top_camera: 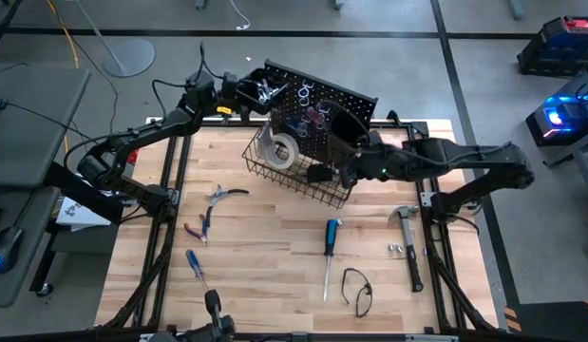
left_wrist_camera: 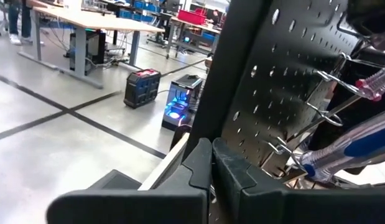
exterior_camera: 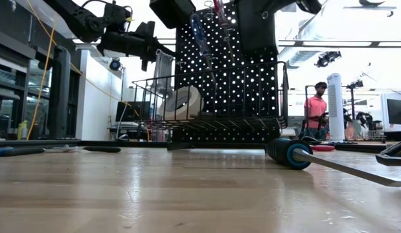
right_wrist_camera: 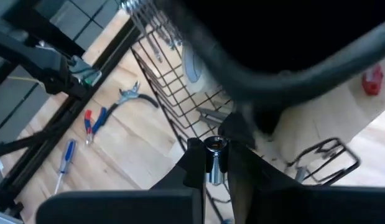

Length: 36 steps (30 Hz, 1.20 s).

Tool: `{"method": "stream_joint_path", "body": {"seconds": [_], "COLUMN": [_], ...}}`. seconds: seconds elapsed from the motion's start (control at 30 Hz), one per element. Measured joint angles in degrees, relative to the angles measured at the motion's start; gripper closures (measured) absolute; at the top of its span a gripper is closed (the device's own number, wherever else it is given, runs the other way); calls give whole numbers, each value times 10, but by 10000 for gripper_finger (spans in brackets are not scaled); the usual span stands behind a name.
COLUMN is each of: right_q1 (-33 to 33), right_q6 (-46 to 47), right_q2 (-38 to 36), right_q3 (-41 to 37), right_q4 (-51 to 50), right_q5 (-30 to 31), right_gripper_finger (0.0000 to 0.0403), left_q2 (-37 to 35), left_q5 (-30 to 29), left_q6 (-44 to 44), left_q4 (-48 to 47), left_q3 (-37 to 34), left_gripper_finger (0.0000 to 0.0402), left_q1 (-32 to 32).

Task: Hang tools onto peg board
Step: Put the socket in the left black bin on the pegboard

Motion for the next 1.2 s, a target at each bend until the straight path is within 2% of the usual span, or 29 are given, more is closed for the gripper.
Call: {"method": "stream_joint_path", "body": {"seconds": [0.37, 0.57, 0.7, 0.97, 1.2], "right_q1": [-15, -15, -16, -15, -15], "right_q6": [-37, -58, -58, -21, -56], "right_q2": [-34, -74, -88, -65, -74], "right_q3": [0, 0, 0, 0, 20], "right_q4": [18, 79, 86, 36, 119], "right_q5": [-6, 15, 27, -25, -61], "right_gripper_finger": [382, 382, 382, 382, 382], "left_q2": [0, 0, 0, 0, 0], "left_q5": [0, 0, -1, -3, -3], "left_q6": [-3, -2, -2, -2, -2], "left_q4": [2, 4, 4, 4, 5], "left_q3": [0, 0, 0, 0, 0], "left_gripper_finger": [401, 401, 401, 401, 401], "left_q1": [1, 2, 2, 2, 2]}}
